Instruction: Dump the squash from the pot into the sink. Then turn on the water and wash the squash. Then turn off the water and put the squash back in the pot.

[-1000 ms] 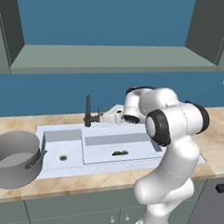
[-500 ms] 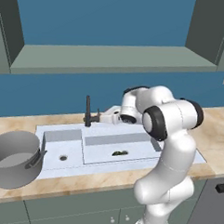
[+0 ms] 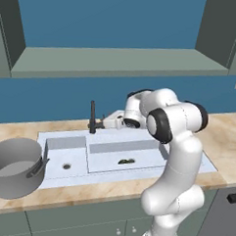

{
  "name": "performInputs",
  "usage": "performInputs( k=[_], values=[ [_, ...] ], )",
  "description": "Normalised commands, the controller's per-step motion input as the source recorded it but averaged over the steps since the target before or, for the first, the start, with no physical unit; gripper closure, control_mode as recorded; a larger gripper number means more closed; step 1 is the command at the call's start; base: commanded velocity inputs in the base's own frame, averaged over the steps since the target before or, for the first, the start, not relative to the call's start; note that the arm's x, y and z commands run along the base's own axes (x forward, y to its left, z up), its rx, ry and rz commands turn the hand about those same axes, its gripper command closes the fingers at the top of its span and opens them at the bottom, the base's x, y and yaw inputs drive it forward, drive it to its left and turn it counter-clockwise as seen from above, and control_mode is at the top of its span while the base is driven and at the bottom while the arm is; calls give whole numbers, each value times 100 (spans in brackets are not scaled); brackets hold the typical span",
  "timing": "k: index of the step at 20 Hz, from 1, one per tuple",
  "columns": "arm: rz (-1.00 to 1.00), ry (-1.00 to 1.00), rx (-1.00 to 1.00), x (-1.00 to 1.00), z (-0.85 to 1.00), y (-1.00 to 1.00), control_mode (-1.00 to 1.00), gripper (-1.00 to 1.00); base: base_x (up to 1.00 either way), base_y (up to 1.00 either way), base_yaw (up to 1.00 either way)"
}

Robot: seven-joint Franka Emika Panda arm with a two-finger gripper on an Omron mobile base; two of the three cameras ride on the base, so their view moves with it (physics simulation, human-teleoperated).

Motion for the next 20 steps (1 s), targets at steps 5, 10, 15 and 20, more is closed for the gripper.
performInputs(
  k=[5,10,15,20],
  values=[
    [0,0,0,20,-9,2,-100,-100,0,0,0],
    [0,0,0,16,-9,2,-100,-100,0,0,0],
    [-1,0,0,22,-10,4,-100,-100,0,0,0],
    [-1,0,0,21,-22,9,-100,-100,0,0,0]
  ],
)
